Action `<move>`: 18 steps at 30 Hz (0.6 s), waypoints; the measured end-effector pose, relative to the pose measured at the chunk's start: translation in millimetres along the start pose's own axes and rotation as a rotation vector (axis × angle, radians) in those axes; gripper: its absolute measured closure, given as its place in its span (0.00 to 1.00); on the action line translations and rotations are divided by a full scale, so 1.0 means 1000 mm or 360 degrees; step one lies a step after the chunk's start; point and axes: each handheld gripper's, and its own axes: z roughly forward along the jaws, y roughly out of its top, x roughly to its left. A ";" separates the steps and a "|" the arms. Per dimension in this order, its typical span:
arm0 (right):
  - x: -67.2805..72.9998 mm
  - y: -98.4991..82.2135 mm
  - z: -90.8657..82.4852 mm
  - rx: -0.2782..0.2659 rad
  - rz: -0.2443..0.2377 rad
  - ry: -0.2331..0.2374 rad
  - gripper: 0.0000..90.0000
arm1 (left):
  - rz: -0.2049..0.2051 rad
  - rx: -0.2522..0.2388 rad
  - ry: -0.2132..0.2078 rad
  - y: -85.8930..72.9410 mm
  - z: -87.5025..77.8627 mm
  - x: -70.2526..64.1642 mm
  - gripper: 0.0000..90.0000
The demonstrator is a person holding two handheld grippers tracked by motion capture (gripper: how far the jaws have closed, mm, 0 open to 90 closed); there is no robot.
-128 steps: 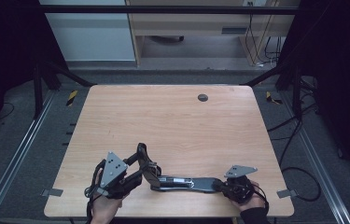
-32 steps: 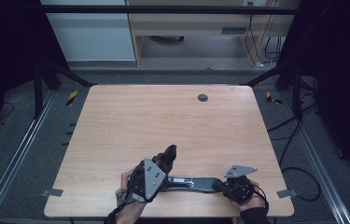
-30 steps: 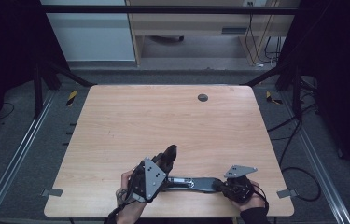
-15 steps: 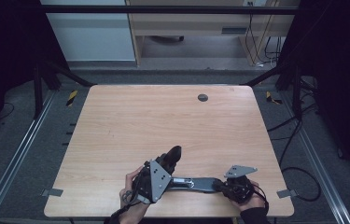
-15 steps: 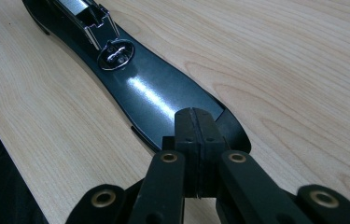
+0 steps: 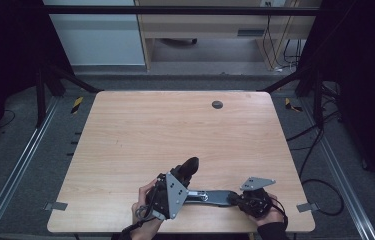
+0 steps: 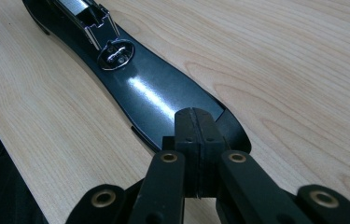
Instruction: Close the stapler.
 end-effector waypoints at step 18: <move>0.000 0.000 0.000 0.0000 -0.0006 0.0002 1.00 | 0.0088 0.0010 0.0046 0.002 0.005 -0.012 0.66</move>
